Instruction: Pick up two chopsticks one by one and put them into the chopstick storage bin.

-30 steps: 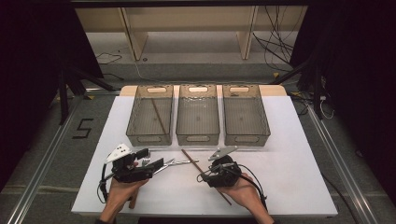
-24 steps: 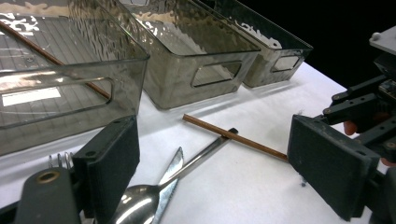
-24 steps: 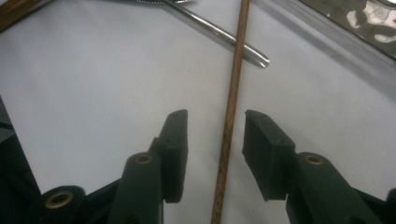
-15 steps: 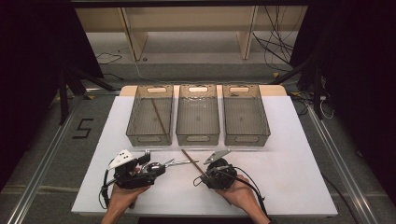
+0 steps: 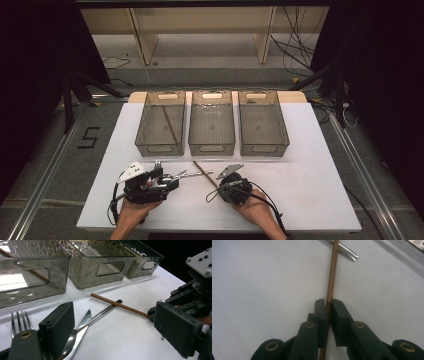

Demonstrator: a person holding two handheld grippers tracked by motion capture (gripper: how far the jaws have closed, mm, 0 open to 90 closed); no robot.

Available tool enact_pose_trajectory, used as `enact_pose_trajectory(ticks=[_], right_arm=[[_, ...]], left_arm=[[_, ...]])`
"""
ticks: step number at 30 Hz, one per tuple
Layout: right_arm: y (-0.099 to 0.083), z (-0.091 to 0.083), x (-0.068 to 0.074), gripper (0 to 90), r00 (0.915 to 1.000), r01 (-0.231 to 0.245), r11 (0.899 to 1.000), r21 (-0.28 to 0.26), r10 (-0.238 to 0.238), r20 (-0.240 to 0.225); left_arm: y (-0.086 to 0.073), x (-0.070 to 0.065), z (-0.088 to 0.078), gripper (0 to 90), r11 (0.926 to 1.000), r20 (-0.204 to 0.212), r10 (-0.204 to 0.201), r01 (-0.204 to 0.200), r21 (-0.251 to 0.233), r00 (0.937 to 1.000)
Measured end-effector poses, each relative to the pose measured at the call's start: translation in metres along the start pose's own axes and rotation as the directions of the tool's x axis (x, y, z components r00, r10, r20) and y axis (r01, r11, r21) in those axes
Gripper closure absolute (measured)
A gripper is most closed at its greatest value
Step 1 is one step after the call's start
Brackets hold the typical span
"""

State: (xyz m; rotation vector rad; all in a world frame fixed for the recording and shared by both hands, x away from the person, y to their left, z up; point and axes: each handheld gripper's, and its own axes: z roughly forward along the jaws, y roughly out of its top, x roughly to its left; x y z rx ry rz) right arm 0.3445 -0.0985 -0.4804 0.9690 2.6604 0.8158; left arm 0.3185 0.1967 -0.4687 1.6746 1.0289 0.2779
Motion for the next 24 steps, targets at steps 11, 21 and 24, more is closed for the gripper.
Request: enact_pose_trajectory(ticks=[11, 21, 24], right_arm=[[-0.001, -0.004, -0.001, 85.7, 1.0, -0.006, 0.999, -0.035, 0.006, 0.001], [0.005, -0.027, -0.006, 85.7, 1.0, -0.01, 0.992, -0.124, 0.01, -0.001], [0.008, -0.034, -0.006, 85.7, 0.9999, -0.01, 0.987, -0.16, 0.009, -0.004]], left_arm=[[-0.001, 0.0, 0.0, 17.0, 0.9999, 0.001, -0.01, 0.01, 0.003, 1.0], [0.005, -0.007, 0.006, 18.3, 0.9982, 0.014, -0.052, 0.051, 0.031, 0.9986], [0.008, -0.011, 0.01, 19.6, 0.9898, 0.056, -0.133, 0.13, 0.057, 0.9895]])
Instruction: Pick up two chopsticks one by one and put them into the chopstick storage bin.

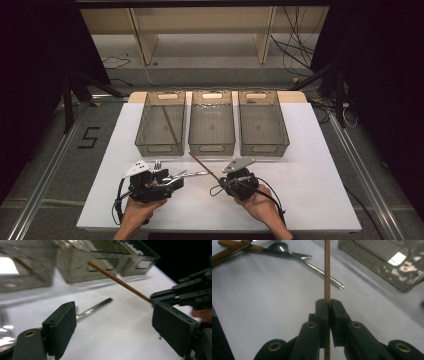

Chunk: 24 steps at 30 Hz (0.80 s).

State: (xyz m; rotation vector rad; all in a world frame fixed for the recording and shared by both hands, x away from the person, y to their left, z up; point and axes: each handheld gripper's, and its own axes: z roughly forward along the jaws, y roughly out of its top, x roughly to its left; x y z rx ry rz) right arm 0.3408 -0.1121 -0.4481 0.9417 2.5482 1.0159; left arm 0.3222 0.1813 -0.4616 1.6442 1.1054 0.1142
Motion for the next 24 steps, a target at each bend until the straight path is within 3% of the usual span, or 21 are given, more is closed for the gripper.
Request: enact_pose_trajectory(ticks=[1, 4, 6, 9, 14, 16, 21, 24], right_arm=[[0.001, -0.002, 0.0, 85.7, 1.0, 0.007, 1.0, -0.009, -0.007, 0.0], [0.005, -0.007, 0.003, 85.7, 0.9999, 0.011, 0.999, -0.043, -0.011, -0.006], [0.007, -0.01, 0.005, 85.7, 0.9997, 0.021, 0.998, -0.061, -0.021, -0.008], [0.01, -0.014, 0.009, 85.7, 0.9995, 0.029, 0.995, -0.092, -0.03, -0.013], [0.012, -0.016, 0.015, 85.7, 0.999, 0.034, 0.989, -0.145, -0.038, -0.025], [0.012, -0.016, 0.016, 85.6, 0.999, 0.033, 0.987, -0.157, -0.038, -0.026], [0.012, -0.015, 0.019, 85.6, 0.9987, 0.035, 0.983, -0.178, -0.041, -0.031], [0.012, -0.014, 0.022, 85.6, 0.9985, 0.038, 0.982, -0.187, -0.045, -0.032]], left_arm=[[0.001, -0.003, 0.002, 19.7, 0.9998, 0.02, -0.018, 0.018, -0.001, 0.9996], [0.006, -0.014, 0.007, 21.0, 0.9995, 0.015, 0.001, -0.002, 0.032, 0.9999], [0.011, -0.019, 0.011, 21.9, 0.9991, 0.038, -0.031, 0.03, 0.03, 0.9988], [0.016, -0.024, 0.015, 24.5, 0.9989, 0.011, -0.032, 0.032, 0.033, 0.9994], [0.019, -0.027, 0.023, 28.3, 0.9969, 0.024, -0.065, 0.064, 0.045, 0.9976], [0.02, -0.029, 0.026, 29.6, 0.9957, 0.043, -0.078, 0.076, 0.053, 0.996], [0.025, -0.031, 0.032, 34.9, 0.989, 0.088, -0.145, 0.142, 0.042, 0.9854], [0.028, -0.032, 0.034, 40.1, 0.9879, 0.1, -0.154, 0.151, 0.034, 0.983]])
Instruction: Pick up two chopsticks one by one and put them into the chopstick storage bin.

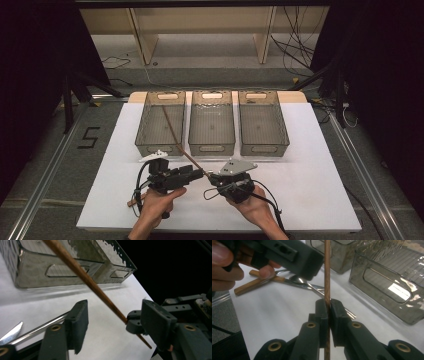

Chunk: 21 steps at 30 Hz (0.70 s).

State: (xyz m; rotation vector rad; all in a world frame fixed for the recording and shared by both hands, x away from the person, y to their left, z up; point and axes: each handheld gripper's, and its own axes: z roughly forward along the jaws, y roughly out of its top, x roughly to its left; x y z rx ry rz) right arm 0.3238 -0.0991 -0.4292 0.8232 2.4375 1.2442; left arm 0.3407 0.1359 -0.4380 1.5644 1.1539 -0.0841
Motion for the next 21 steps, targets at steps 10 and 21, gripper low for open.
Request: enact_pose_trajectory(ticks=[10, 21], right_arm=[[0.0, -0.001, 0.002, 85.6, 0.9999, -0.009, 0.999, -0.034, 0.009, -0.005], [0.0, -0.001, 0.004, 85.6, 0.9999, -0.013, 0.998, -0.058, 0.012, -0.011]], left_arm=[[0.002, 0.001, 0.01, 58.0, 0.9989, 0.04, -0.046, 0.047, -0.004, 0.9981], [0.001, 0.003, 0.012, 72.9, 0.9979, 0.059, -0.063, 0.064, -0.009, 0.9962]])
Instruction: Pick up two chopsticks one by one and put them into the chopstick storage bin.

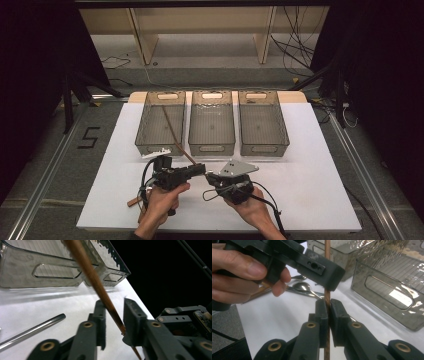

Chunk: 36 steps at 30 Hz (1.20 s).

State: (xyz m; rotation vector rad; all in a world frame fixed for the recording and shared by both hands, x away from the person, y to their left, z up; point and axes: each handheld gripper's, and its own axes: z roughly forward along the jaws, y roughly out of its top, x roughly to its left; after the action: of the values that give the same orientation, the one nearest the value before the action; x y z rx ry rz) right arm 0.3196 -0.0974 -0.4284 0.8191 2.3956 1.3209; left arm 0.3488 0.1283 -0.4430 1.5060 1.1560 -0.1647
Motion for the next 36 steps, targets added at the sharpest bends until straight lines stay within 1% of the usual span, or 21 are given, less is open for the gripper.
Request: enact_pose_trajectory(ticks=[2, 5, 8, 9, 12, 13, 14, 15, 16, 18, 20, 24, 26, 28, 29, 31, 33, 36], right_arm=[[0.0, 0.0, 0.0, 85.6, 1.0, 0.0, 1.0, 0.0, 0.0, 0.0], [-0.001, 0.0, 0.0, 85.6, 1.0, 0.002, 1.0, -0.01, -0.002, 0.0], [-0.002, 0.001, 0.002, 85.5, 1.0, 0.004, 1.0, -0.016, -0.004, -0.002], [-0.002, 0.001, 0.002, 85.5, 1.0, 0.003, 1.0, -0.019, -0.003, -0.001], [-0.002, 0.001, 0.001, 83.8, 0.9999, -0.006, 1.0, -0.026, 0.006, -0.012], [-0.002, 0.0, 0.0, 78.7, 0.9998, -0.013, 1.0, -0.028, 0.013, -0.014], [-0.001, -0.001, -0.001, 73.5, 0.9996, -0.02, 0.999, -0.029, 0.02, -0.019], [-0.001, -0.002, -0.002, 70.2, 0.9994, -0.022, 0.999, -0.024, 0.022, -0.026], [-0.002, -0.004, -0.003, 69.5, 0.9994, -0.025, 0.999, -0.026, 0.025, -0.026], [-0.003, -0.008, -0.006, 64.1, 0.9989, -0.03, 0.999, -0.038, 0.028, -0.037], [-0.005, -0.01, -0.01, 56.4, 0.9984, -0.037, 0.999, -0.031, 0.035, -0.045], [-0.013, -0.015, -0.016, 45.5, 0.9971, -0.06, 0.998, -0.017, 0.059, -0.048], [-0.019, -0.018, -0.019, 41.0, 0.997, -0.066, 0.998, -0.012, 0.065, -0.043], [-0.026, -0.022, -0.022, 38.0, 0.997, -0.067, 0.998, -0.012, 0.067, -0.038], [-0.029, -0.023, -0.024, 36.8, 0.9969, -0.07, 0.997, -0.015, 0.069, -0.037], [-0.036, -0.027, -0.028, 35.4, 0.9958, -0.085, 0.996, -0.016, 0.084, -0.034], [-0.041, -0.031, -0.031, 33.8, 0.9943, -0.102, 0.995, -0.016, 0.101, -0.032], [-0.045, -0.036, -0.035, 31.7, 0.9933, -0.114, 0.993, -0.023, 0.113, -0.023]], left_arm=[[0.0, 0.0, -0.001, 75.9, 0.9999, 0.016, -0.008, 0.009, -0.008, 0.9998], [0.001, 0.001, -0.002, 79.9, 0.9998, 0.045, -0.02, 0.02, -0.008, 0.9988], [0.002, 0.0, -0.003, 83.8, 0.9999, 0.069, -0.016, 0.016, -0.001, 0.9975], [0.003, -0.001, -0.003, 84.3, 0.9999, 0.068, -0.011, 0.011, 0.002, 0.9976], [0.003, 0.002, -0.005, 84.7, 0.9997, 0.086, -0.023, 0.024, -0.001, 0.996], [0.004, 0.002, -0.006, 84.8, 0.9999, 0.081, -0.017, 0.017, -0.002, 0.9965], [0.006, 0.003, -0.009, 84.8, 0.9998, 0.081, -0.02, 0.021, -0.009, 0.9965], [0.008, 0.004, -0.011, 84.8, 0.9997, 0.08, -0.02, 0.021, -0.015, 0.9966], [0.01, 0.005, -0.014, 84.8, 0.9996, 0.078, -0.016, 0.018, -0.02, 0.9969], [0.015, 0.007, -0.02, 84.8, 0.9995, 0.073, -0.008, 0.01, -0.029, 0.9973], [0.021, 0.01, -0.026, 84.8, 0.9994, 0.067, -0.003, 0.005, -0.034, 0.9977], [0.036, 0.013, -0.04, 84.8, 0.9989, 0.045, 0.017, -0.015, -0.045, 0.9989], [0.046, 0.013, -0.047, 84.8, 0.9986, 0.025, 0.038, -0.037, -0.039, 0.999], [0.056, 0.013, -0.054, 84.7, 0.998, 0.013, 0.048, -0.047, -0.042, 0.9988], [0.062, 0.013, -0.057, 84.7, 0.9975, 0.0, 0.055, -0.055, -0.045, 0.9985], [0.074, 0.015, -0.063, 84.7, 0.9963, -0.026, 0.07, -0.072, -0.048, 0.9972], [0.085, 0.016, -0.066, 84.7, 0.9954, -0.04, 0.077, -0.079, -0.054, 0.9962], [0.102, 0.017, -0.07, 84.7, 0.9937, -0.072, 0.095, -0.099, -0.052, 0.9928]])
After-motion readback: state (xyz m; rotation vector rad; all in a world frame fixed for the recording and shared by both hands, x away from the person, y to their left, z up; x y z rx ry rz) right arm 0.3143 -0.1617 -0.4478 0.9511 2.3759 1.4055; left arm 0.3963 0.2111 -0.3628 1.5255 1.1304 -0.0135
